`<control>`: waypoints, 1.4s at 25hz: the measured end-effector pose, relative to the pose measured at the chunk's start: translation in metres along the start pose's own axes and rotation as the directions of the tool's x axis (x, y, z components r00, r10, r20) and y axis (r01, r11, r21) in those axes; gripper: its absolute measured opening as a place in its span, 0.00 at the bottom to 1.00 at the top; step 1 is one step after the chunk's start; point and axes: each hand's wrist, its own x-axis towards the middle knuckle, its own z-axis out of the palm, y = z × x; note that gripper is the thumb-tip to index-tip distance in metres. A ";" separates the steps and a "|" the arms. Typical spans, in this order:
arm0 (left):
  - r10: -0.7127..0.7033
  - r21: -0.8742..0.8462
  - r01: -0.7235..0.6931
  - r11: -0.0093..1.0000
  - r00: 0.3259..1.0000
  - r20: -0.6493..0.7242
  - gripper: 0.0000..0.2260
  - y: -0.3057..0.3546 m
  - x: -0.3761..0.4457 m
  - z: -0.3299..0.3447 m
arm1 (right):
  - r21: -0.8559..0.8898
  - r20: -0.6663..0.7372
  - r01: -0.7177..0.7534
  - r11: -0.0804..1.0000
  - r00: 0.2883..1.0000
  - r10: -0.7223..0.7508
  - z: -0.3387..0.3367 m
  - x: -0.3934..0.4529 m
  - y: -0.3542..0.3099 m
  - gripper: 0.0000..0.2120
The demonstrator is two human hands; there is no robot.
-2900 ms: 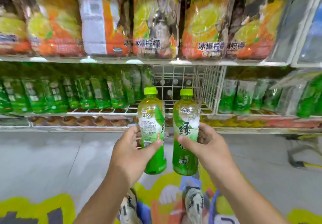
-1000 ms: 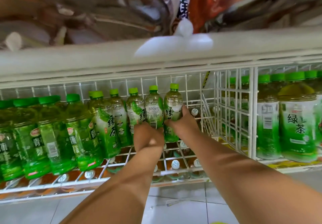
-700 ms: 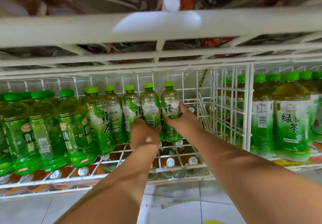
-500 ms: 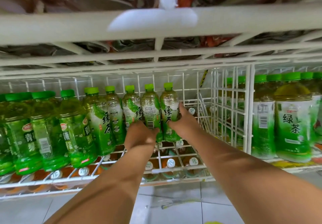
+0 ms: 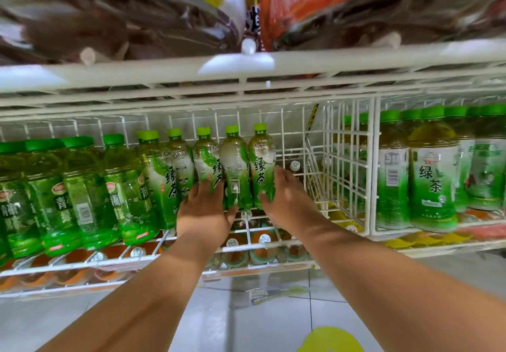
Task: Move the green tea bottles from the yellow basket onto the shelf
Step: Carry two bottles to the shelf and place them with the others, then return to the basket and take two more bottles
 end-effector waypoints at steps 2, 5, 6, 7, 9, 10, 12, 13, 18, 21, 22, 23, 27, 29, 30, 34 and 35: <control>0.040 0.019 -0.040 0.999 0.999 0.009 0.31 -0.004 -0.009 -0.002 | -0.099 -0.001 0.049 0.994 0.999 -0.049 -0.007 -0.012 0.003 0.40; 0.097 0.060 -0.093 0.994 0.993 -0.065 0.32 -0.009 -0.026 -0.009 | -0.195 0.096 0.085 0.977 0.993 -0.067 -0.019 -0.031 0.003 0.41; 0.112 0.074 -0.106 0.992 0.991 -0.078 0.34 -0.010 -0.031 -0.013 | -0.223 0.115 0.096 0.970 0.991 -0.071 -0.024 -0.038 0.003 0.40; 0.122 0.087 -0.116 0.989 0.991 -0.060 0.35 -0.011 -0.036 -0.018 | -0.245 0.129 0.109 0.963 0.989 -0.079 -0.029 -0.044 0.001 0.40; 0.128 0.138 -0.127 0.982 0.992 0.000 0.36 -0.009 -0.049 -0.029 | -0.280 0.140 0.136 0.950 0.985 -0.100 -0.039 -0.056 -0.003 0.40; 0.129 0.160 -0.129 0.979 0.992 0.006 0.34 -0.008 -0.054 -0.036 | -0.292 0.135 0.148 0.945 0.984 -0.112 -0.044 -0.061 -0.005 0.40; 0.110 0.184 -0.112 0.976 0.994 0.021 0.33 -0.004 -0.062 -0.053 | -0.281 0.125 0.165 0.945 0.983 -0.135 -0.056 -0.073 -0.011 0.40; 0.094 0.197 -0.100 0.975 0.995 0.040 0.34 -0.001 -0.067 -0.064 | -0.276 0.118 0.172 0.945 0.982 -0.145 -0.062 -0.081 -0.015 0.40; 0.074 0.180 -0.086 0.980 0.995 0.068 0.35 0.013 -0.099 -0.123 | -0.273 0.063 0.225 0.935 0.974 -0.215 -0.102 -0.117 -0.038 0.37; 0.090 0.089 -0.091 0.992 0.996 0.012 0.36 0.024 -0.129 -0.163 | -0.267 0.036 0.234 0.935 0.972 -0.234 -0.136 -0.148 -0.046 0.37; 0.100 0.086 -0.098 0.992 0.995 -0.025 0.36 0.029 -0.142 -0.177 | -0.279 0.003 0.238 0.930 0.969 -0.246 -0.151 -0.165 -0.049 0.37; 0.109 0.106 -0.105 0.989 0.993 -0.041 0.37 0.034 -0.155 -0.192 | -0.310 -0.023 0.248 0.918 0.963 -0.268 -0.166 -0.180 -0.052 0.37; 0.112 0.073 -0.107 0.992 0.992 -0.059 0.38 0.058 -0.212 -0.238 | -0.269 0.036 0.299 0.916 0.953 -0.301 -0.231 -0.233 -0.055 0.37; 0.089 0.026 -0.086 0.996 0.989 -0.119 0.37 0.073 -0.243 -0.264 | -0.243 0.016 0.327 0.913 0.943 -0.333 -0.262 -0.260 -0.057 0.37; 0.086 0.016 -0.085 0.996 0.985 -0.148 0.37 0.081 -0.259 -0.279 | -0.237 0.002 0.340 0.910 0.937 -0.349 -0.277 -0.276 -0.059 0.38; 0.058 0.011 -0.057 0.998 0.984 -0.169 0.35 0.111 -0.327 -0.334 | -0.237 -0.010 0.350 0.906 0.932 -0.362 -0.327 -0.350 -0.063 0.38; 0.057 -0.004 -0.058 0.998 0.981 -0.187 0.35 0.119 -0.343 -0.346 | -0.242 -0.021 0.345 0.907 0.933 -0.360 -0.337 -0.368 -0.063 0.38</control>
